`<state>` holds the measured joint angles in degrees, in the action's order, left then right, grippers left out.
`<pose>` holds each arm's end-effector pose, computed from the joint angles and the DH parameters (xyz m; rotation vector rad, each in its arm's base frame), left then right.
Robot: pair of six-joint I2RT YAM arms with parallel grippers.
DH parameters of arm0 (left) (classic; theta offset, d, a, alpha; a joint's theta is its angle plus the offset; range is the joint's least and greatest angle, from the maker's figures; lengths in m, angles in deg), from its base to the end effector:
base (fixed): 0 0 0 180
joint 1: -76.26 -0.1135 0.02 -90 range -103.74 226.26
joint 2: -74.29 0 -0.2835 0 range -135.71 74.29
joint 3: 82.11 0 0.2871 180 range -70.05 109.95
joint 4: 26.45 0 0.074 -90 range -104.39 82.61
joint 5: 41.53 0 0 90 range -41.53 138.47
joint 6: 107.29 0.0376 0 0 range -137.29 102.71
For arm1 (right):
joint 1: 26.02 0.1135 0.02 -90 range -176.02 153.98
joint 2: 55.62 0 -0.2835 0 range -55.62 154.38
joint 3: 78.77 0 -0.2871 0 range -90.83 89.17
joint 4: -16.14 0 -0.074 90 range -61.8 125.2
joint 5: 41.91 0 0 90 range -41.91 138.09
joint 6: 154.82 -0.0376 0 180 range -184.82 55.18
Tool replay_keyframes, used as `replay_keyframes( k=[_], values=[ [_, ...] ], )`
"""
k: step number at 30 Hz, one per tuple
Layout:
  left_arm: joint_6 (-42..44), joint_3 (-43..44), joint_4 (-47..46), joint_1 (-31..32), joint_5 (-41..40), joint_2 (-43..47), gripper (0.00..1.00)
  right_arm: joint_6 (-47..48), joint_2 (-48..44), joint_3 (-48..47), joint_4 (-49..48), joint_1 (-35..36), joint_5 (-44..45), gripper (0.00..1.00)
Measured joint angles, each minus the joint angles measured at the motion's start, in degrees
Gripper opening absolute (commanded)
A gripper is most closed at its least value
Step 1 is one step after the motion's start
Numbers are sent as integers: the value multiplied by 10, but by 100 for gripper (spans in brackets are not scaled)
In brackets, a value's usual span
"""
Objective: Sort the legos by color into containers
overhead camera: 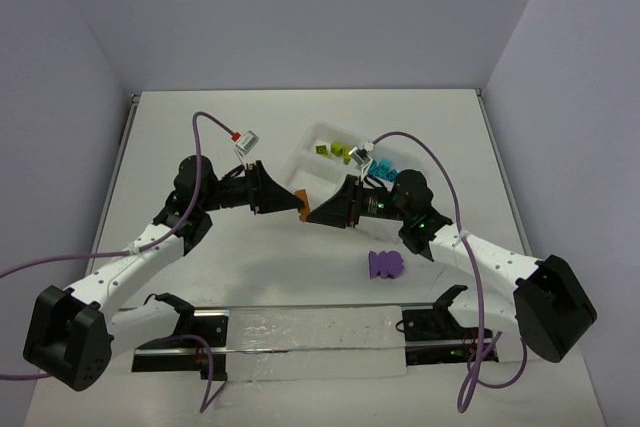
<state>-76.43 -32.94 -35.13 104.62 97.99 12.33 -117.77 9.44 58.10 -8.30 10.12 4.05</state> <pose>0.2195 -0.1510 0.2931 0.2708 1.9665 -1.7817 0.2008 0.1790 0.2678 -0.4636 1.7924 1.7414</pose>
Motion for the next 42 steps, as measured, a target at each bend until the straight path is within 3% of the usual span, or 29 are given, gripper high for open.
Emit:
replay_keyframes(
  k=[8,12,14,16,31,37,40,42],
  values=[
    [-3,-1,-3,0,1,0,45,-5,-1,0,-4,0,-3,0],
    [-3,-3,-5,0,0,4,47,-8,-1,0,-5,0,-4,0],
    [-3,-5,-6,0,1,5,58,-10,-1,0,-5,0,-6,0],
    [-7,-7,-9,0,1,6,60,-11,-1,0,-5,0,-6,0],
    [-34,-20,-66,1,8,6,55,-55,5,4,-61,0,-28,0],
    [-37,-20,-70,1,13,6,47,-62,12,4,-68,0,-34,0],
    [-37,-20,-73,1,14,7,29,-64,16,4,-71,0,-35,0],
    [-38,-20,-75,1,14,7,10,-66,19,4,-73,0,-36,0]
  ],
)
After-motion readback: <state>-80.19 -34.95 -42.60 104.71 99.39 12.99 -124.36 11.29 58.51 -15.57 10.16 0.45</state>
